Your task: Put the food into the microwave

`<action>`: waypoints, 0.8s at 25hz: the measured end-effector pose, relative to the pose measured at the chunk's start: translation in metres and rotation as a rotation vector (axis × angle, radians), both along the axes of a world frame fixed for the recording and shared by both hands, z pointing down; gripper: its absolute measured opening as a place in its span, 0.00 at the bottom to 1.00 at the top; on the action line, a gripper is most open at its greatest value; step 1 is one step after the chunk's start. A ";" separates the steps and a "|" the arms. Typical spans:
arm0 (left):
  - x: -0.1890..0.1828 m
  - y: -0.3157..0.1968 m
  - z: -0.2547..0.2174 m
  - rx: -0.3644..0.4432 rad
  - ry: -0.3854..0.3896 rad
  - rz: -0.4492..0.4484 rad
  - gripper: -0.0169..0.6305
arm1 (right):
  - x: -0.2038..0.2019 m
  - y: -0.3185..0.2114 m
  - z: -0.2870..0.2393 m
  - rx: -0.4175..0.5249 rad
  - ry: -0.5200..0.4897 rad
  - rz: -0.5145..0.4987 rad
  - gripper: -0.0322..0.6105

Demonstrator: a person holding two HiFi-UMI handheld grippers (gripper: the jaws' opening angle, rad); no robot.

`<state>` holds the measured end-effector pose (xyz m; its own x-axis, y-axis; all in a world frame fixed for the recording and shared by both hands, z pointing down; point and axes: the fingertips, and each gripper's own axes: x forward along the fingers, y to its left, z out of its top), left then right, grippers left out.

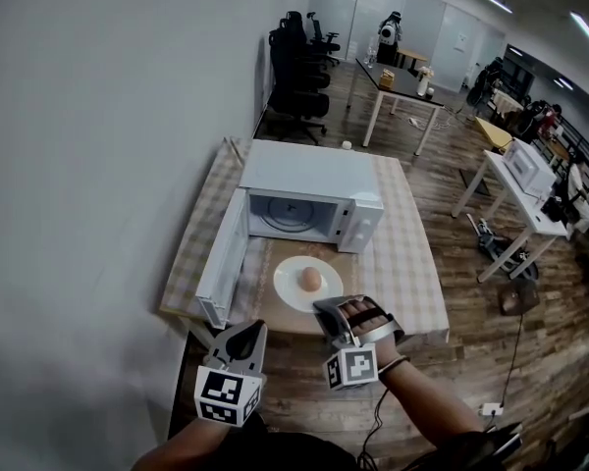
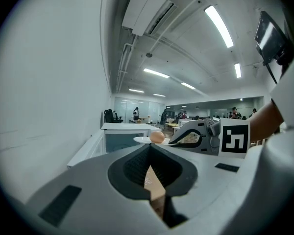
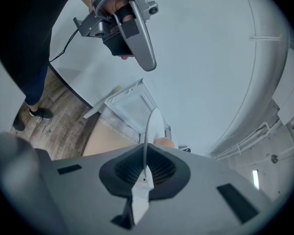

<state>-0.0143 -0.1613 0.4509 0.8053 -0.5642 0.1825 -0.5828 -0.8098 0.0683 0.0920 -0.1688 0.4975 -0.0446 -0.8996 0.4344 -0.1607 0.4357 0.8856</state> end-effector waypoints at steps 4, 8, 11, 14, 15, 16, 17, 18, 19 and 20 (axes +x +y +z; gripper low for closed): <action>0.000 -0.019 0.001 -0.001 0.010 0.032 0.04 | 0.001 -0.021 0.006 -0.012 0.008 0.035 0.08; 0.000 -0.034 0.004 -0.026 0.031 0.063 0.04 | 0.004 -0.039 0.005 -0.008 0.010 0.063 0.08; 0.002 -0.043 0.004 -0.023 0.035 0.077 0.04 | 0.007 -0.052 0.006 -0.008 0.015 0.080 0.08; 0.006 -0.048 0.004 -0.016 0.032 0.092 0.04 | 0.011 -0.061 0.010 -0.019 0.023 0.091 0.08; 0.007 -0.051 0.005 -0.015 0.029 0.093 0.04 | 0.011 -0.066 0.012 -0.021 0.025 0.093 0.08; 0.008 -0.054 0.006 -0.017 0.026 0.093 0.04 | 0.012 -0.072 0.013 -0.022 0.025 0.093 0.08; 0.008 -0.056 0.007 -0.018 0.024 0.092 0.04 | 0.013 -0.077 0.015 -0.022 0.023 0.093 0.08; 0.009 -0.058 0.008 -0.018 0.023 0.091 0.04 | 0.014 -0.082 0.017 -0.022 0.023 0.091 0.08; 0.010 -0.061 0.009 -0.018 0.023 0.089 0.04 | 0.015 -0.087 0.018 -0.022 0.024 0.089 0.08; 0.011 -0.063 0.009 -0.019 0.023 0.085 0.04 | 0.017 -0.092 0.020 -0.023 0.026 0.086 0.08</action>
